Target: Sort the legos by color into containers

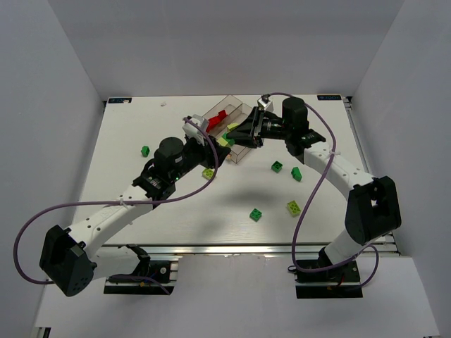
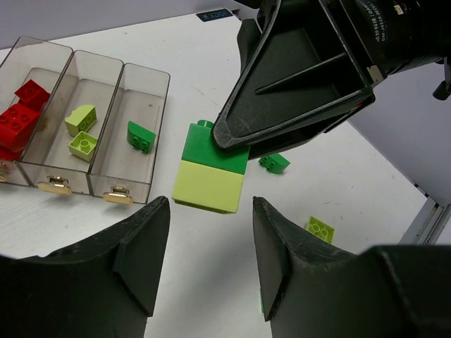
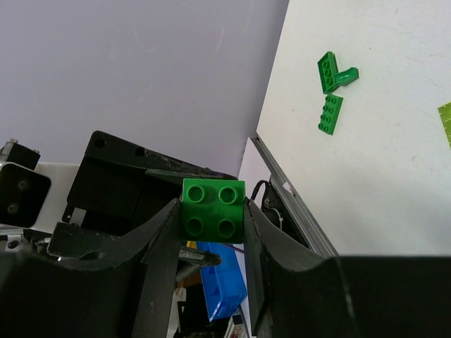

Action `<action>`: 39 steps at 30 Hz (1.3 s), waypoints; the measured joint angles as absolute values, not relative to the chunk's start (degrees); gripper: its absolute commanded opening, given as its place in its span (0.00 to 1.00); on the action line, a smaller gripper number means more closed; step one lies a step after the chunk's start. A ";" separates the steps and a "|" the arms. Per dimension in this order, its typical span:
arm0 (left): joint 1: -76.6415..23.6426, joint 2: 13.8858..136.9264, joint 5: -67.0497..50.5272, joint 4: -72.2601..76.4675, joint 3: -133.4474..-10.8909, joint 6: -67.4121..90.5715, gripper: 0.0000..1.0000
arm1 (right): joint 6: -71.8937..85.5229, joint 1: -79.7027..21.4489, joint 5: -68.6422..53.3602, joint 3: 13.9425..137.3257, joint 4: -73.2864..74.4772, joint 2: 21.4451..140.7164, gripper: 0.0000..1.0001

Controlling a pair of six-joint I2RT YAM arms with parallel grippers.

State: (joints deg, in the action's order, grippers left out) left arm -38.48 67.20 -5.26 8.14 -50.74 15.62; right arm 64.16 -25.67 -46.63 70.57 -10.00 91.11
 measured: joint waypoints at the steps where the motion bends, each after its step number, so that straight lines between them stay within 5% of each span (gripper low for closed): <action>1: -38.48 67.22 -5.23 8.16 -50.74 15.53 0.60 | 64.16 -25.67 -46.63 70.52 -10.00 91.07 0.00; 15: -38.48 69.17 -5.56 8.32 -51.72 14.79 0.55 | 64.18 -25.78 -46.68 70.30 -9.61 90.37 0.00; 30: -38.44 70.04 -7.07 9.02 -51.81 13.34 0.00 | 64.75 -25.63 -46.63 69.60 -9.15 90.35 0.00; 39: -38.48 68.71 -7.51 9.98 -50.19 13.41 0.00 | 64.97 -24.97 -48.23 69.69 -9.13 90.48 0.00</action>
State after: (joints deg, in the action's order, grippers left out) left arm -38.48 68.71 -7.51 9.98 -50.19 13.41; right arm 64.97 -24.97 -48.23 69.69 -9.13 90.48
